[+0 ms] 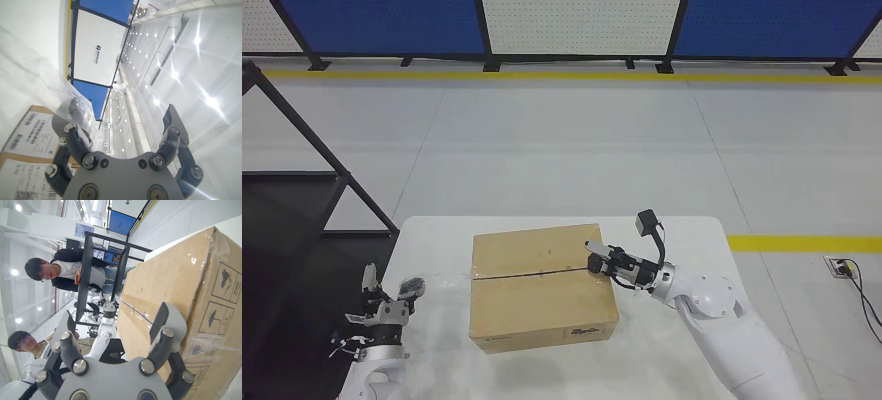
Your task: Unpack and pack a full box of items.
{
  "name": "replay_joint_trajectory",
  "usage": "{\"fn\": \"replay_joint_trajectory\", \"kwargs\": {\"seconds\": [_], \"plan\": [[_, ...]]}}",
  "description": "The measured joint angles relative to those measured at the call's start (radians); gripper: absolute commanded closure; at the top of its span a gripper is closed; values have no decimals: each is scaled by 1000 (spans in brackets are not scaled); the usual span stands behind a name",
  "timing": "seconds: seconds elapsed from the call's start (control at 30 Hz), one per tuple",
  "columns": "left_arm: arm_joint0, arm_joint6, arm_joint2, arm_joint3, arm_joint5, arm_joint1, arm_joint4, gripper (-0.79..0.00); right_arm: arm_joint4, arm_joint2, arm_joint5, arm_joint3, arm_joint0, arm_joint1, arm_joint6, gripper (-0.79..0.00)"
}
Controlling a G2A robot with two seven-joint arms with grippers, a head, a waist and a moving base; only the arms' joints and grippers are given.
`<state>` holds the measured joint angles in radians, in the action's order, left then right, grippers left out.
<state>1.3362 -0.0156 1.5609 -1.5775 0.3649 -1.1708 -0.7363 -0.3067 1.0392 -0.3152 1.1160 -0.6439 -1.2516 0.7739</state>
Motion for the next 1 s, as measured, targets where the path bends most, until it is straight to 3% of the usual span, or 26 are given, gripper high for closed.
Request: {"fn": "replay_joint_trajectory", "kwargs": {"seconds": [0.4, 0.77, 1.0], "plan": [[1, -25, 49, -132, 60, -14, -9, -785, 0, 0, 0, 0, 0, 0, 0, -785], [24, -27, 80, -224, 59, -24, 9, -785, 0, 0, 0, 0, 0, 0, 0, -785], [11, -16, 60, -259, 37, -31, 45, -785, 0, 0, 0, 0, 0, 0, 0, -785]]}}
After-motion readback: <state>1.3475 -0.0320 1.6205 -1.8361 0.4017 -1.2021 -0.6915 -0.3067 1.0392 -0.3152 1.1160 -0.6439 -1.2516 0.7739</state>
